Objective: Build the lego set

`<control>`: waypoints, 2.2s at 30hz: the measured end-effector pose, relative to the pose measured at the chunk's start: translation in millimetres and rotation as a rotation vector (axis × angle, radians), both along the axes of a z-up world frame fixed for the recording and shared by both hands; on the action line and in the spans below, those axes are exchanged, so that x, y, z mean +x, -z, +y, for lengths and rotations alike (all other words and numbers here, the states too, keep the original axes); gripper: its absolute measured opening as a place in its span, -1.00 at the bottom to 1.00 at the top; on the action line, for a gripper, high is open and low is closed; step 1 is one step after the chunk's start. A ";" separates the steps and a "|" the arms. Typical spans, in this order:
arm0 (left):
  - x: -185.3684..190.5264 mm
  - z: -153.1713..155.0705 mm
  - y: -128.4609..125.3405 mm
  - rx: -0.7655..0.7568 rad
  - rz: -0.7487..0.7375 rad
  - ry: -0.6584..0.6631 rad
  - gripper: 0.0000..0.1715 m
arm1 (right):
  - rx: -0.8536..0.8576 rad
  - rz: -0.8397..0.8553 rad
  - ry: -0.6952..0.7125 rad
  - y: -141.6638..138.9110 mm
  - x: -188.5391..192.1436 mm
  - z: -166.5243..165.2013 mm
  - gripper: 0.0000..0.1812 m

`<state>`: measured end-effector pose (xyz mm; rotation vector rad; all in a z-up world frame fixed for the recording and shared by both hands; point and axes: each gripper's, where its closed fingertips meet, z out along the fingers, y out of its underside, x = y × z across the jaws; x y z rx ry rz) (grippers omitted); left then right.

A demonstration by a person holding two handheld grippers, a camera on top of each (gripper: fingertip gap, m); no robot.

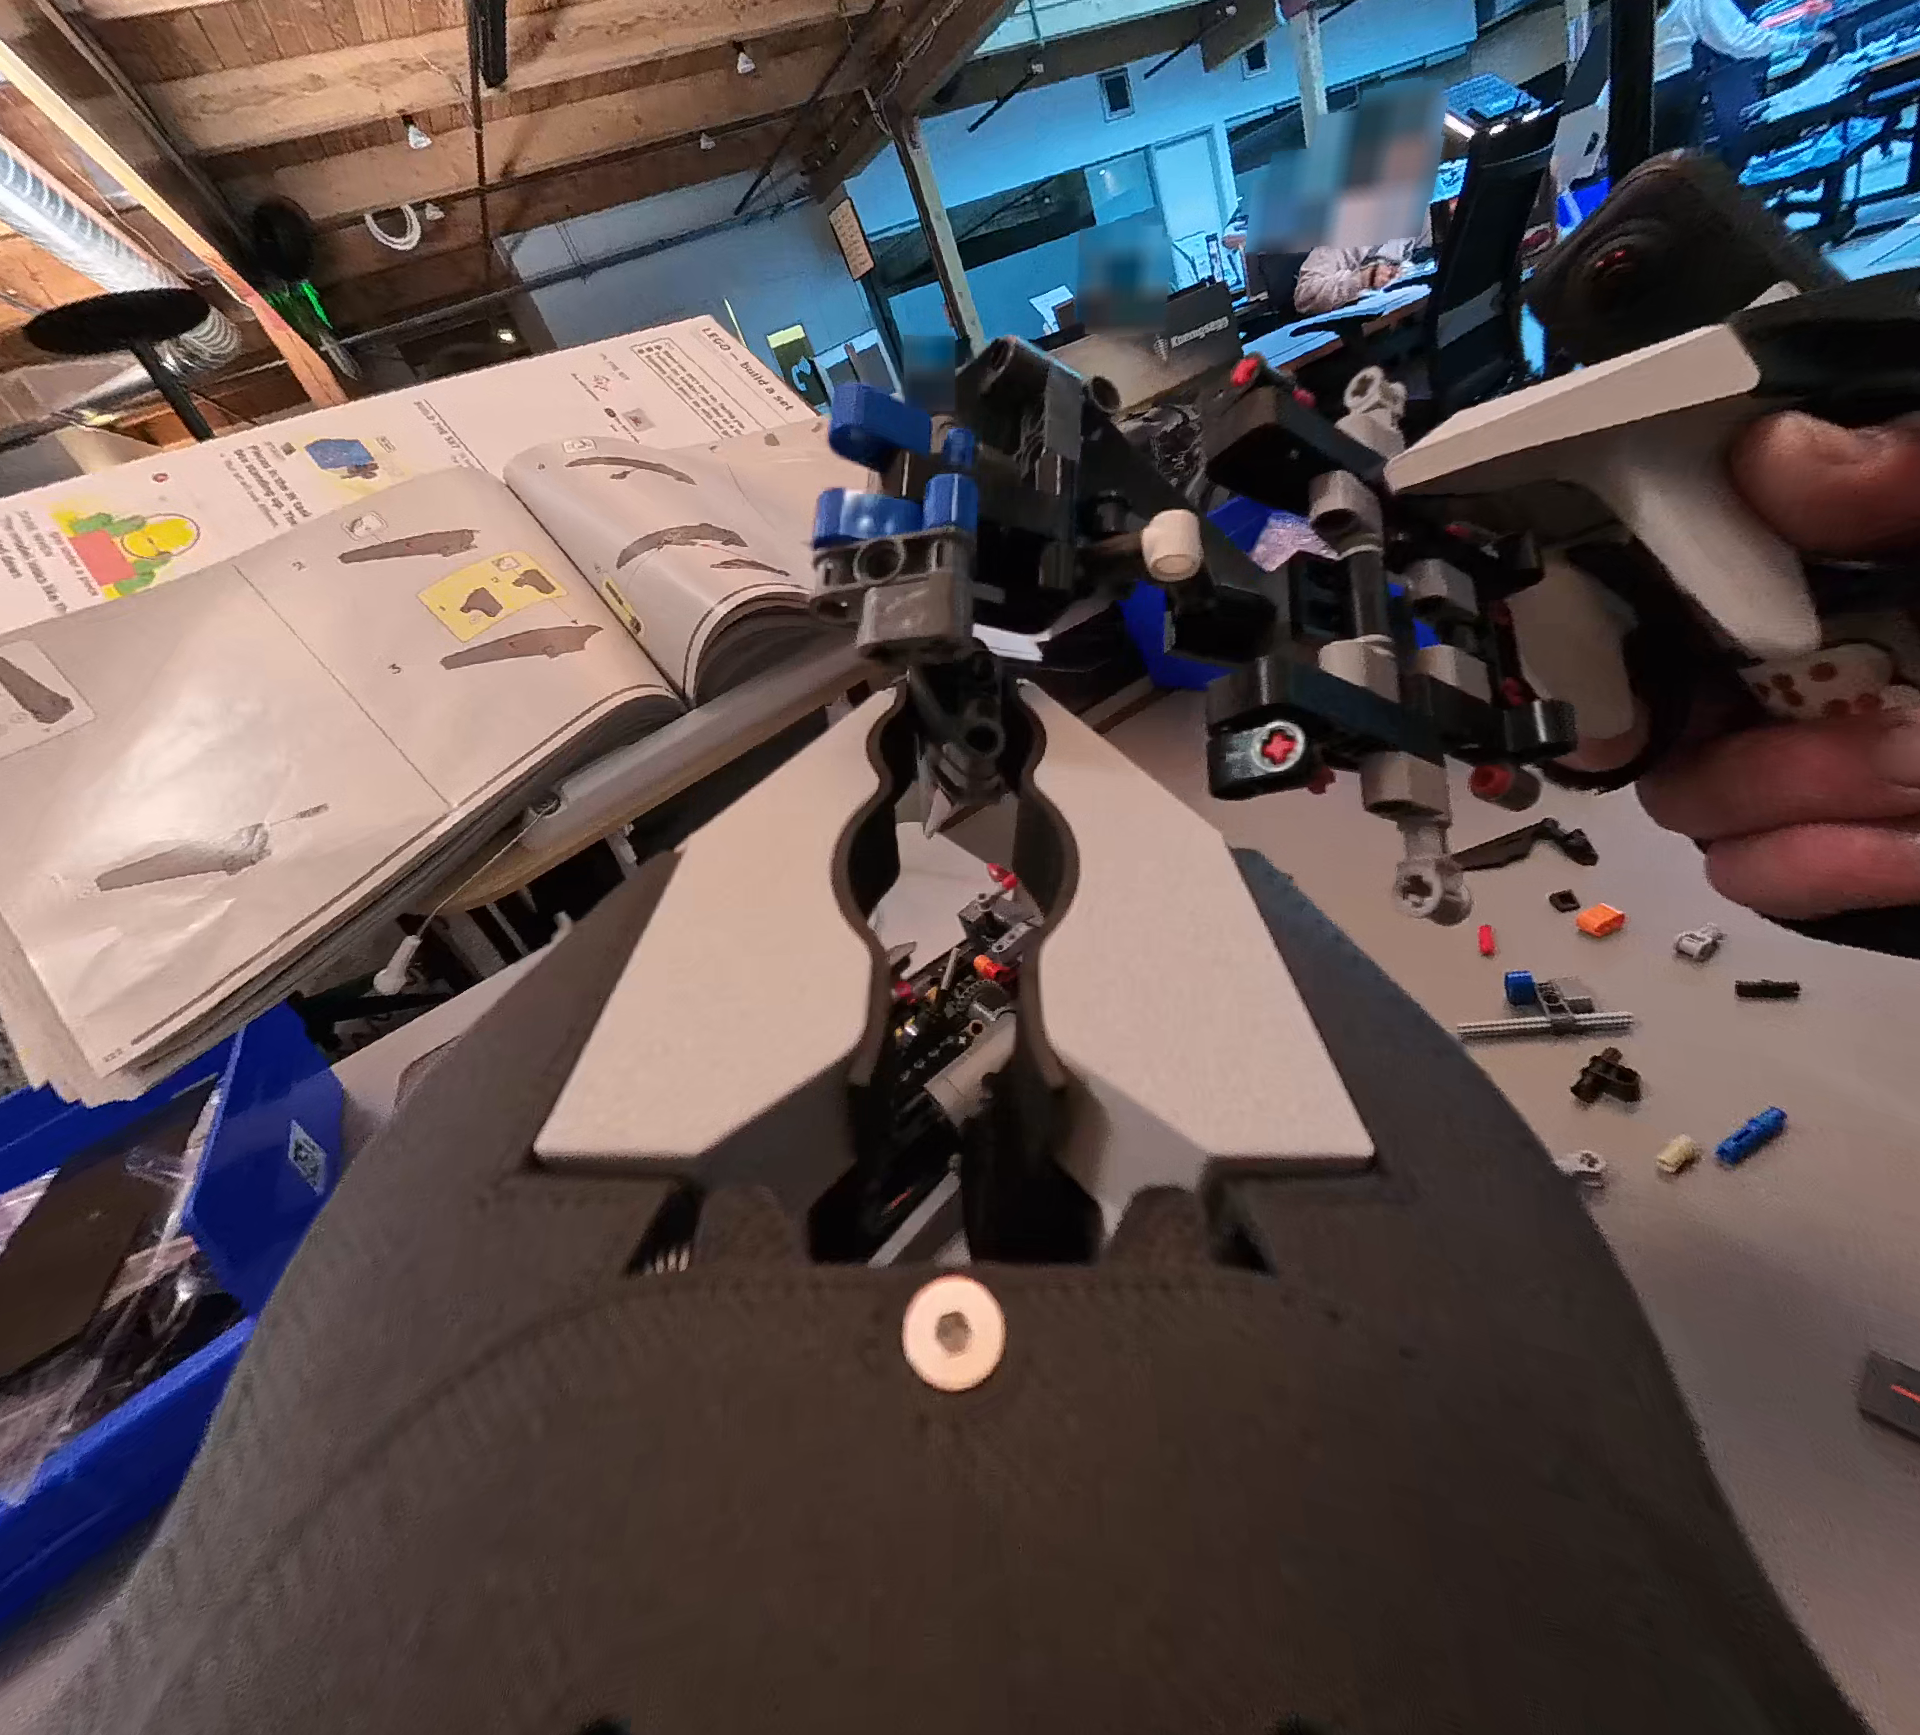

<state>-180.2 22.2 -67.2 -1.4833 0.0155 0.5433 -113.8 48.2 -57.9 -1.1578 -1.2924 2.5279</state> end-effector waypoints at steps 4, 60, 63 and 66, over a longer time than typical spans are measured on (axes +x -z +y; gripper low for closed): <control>-0.1 0.0 0.7 0.039 -0.079 0.055 -0.83 | 0.017 0.013 0.011 -2.4 0.4 -4.0 -0.93; -10.0 30.6 -0.8 0.252 -0.320 0.299 -0.76 | 0.314 0.114 0.254 -22.3 -6.7 7.3 -0.93; -10.2 34.5 5.6 0.255 -0.367 0.329 -0.69 | 0.447 0.139 0.352 -21.8 -5.7 8.8 -0.93; -9.3 35.2 14.7 0.242 -0.428 0.380 -0.58 | 0.547 0.142 0.410 -17.2 -6.3 11.3 -0.93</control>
